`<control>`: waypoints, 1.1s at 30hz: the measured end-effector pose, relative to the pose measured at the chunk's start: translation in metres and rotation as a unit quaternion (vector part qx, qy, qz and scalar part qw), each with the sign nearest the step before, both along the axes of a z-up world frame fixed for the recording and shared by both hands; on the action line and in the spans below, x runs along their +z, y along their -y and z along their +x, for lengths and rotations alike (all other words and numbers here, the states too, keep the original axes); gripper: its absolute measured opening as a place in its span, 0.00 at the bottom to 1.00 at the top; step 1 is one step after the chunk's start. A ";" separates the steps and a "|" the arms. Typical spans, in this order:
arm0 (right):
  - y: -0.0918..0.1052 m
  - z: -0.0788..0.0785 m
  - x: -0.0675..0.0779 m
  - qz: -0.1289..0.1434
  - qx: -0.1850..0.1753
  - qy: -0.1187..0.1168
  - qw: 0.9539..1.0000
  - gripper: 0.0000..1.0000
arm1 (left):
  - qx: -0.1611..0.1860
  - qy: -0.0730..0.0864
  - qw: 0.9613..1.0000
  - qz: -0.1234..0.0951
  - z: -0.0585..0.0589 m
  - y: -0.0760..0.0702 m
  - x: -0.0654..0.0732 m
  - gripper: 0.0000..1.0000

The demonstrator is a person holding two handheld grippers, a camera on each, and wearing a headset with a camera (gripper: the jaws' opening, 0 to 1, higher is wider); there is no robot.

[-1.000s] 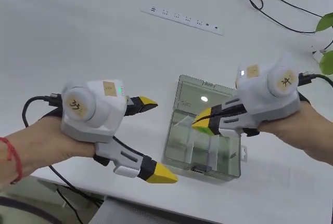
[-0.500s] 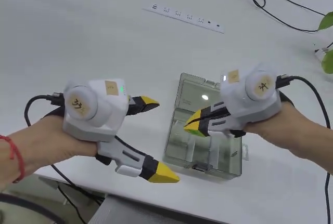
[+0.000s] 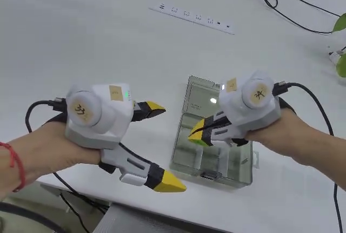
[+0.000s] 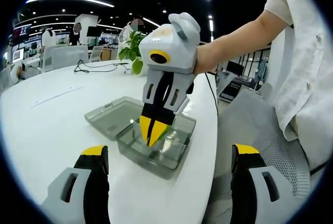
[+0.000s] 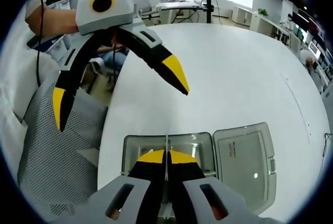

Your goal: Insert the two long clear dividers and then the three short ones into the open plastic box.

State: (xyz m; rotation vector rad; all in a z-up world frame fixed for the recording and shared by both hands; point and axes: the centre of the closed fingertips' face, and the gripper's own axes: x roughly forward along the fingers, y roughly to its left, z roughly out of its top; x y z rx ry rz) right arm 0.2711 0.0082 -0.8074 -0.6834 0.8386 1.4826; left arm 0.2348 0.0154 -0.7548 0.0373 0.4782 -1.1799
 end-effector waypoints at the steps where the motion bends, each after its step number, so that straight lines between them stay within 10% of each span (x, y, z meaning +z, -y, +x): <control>1: 0.000 0.000 -0.001 -0.003 0.002 0.001 1.000 0.02 | 0.000 0.000 1.000 0.000 0.000 0.000 0.000 1.00; 18: 0.002 -0.002 -0.013 -0.050 0.023 0.021 0.998 0.02 | 0.000 -0.001 1.000 -0.001 0.001 -0.001 -0.002 1.00; 33: 0.005 0.006 0.014 0.002 -0.040 0.004 0.999 0.14 | 0.003 -0.002 1.000 0.008 0.000 -0.004 -0.003 1.00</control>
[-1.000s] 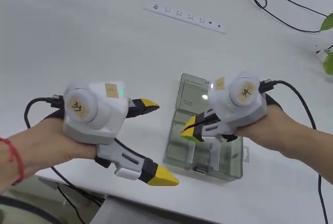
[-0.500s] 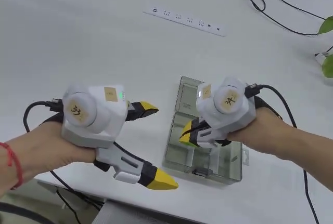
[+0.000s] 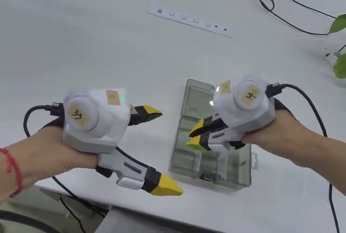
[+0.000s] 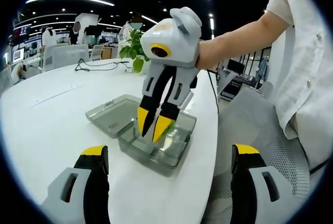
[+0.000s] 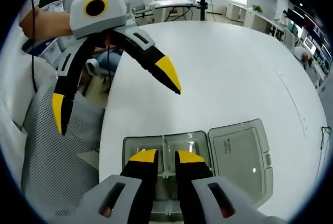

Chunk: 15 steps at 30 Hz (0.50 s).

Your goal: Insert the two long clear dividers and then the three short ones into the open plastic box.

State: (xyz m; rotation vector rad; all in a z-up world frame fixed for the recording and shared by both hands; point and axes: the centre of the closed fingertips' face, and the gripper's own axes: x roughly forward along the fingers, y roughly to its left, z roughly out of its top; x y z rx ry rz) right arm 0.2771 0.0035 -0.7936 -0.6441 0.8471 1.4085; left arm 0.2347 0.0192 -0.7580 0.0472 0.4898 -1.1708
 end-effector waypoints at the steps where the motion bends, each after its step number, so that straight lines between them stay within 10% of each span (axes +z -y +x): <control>1: 0.001 0.001 0.003 0.004 -0.005 0.000 1.000 0.16 | 0.001 0.000 1.000 0.000 0.000 0.000 0.000 1.00; 15: 0.033 0.010 0.048 0.055 -0.060 0.005 0.997 0.28 | 0.007 0.002 1.000 0.007 0.000 -0.003 0.001 1.00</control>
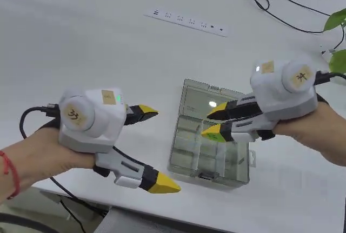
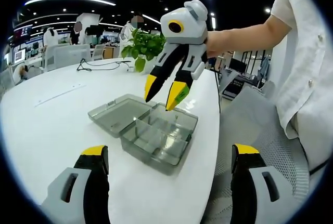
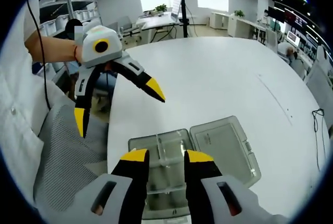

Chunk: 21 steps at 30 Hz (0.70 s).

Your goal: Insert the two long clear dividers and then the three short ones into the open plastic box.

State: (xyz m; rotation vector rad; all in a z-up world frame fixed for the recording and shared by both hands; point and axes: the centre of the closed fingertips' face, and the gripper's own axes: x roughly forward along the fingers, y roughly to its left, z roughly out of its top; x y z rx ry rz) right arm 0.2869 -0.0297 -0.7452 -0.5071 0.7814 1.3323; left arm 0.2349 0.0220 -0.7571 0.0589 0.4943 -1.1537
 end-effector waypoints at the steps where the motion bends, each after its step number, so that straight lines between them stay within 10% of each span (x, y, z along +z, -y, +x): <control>1: 0.003 0.000 0.002 0.001 -0.002 0.001 1.000 0.29 | 0.000 0.000 1.000 0.000 0.000 0.000 0.000 1.00; 21: 0.076 -0.013 0.009 -0.022 -0.036 0.006 0.999 0.45 | 0.006 0.001 1.000 0.007 -0.004 -0.003 0.006 1.00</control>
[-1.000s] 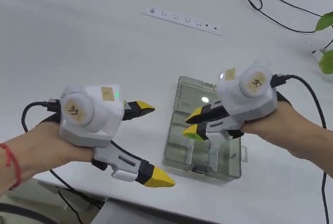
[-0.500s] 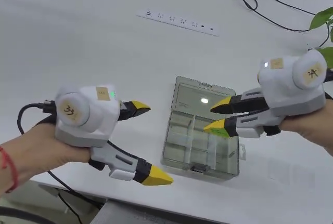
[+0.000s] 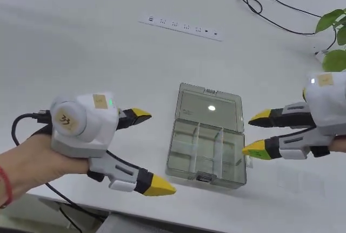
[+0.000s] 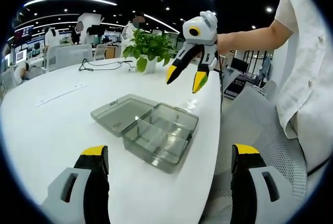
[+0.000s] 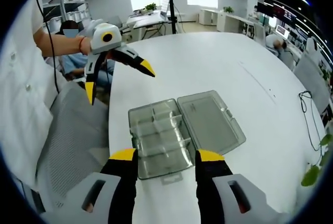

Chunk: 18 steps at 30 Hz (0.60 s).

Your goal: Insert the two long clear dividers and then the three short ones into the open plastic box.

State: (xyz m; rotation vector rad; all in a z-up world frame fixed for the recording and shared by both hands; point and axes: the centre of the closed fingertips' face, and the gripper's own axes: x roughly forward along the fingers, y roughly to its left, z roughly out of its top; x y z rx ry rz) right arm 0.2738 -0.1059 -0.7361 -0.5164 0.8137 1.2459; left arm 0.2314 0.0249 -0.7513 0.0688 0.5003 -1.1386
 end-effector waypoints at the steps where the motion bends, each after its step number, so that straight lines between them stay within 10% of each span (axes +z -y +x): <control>1: 0.003 -0.001 -0.001 -0.003 0.000 0.000 1.000 0.47 | 0.000 -0.001 1.000 0.000 0.000 0.000 0.000 1.00; 18: 0.061 -0.010 -0.025 -0.058 0.006 -0.008 0.998 0.72 | 0.001 -0.004 1.000 0.001 0.001 -0.003 -0.001 1.00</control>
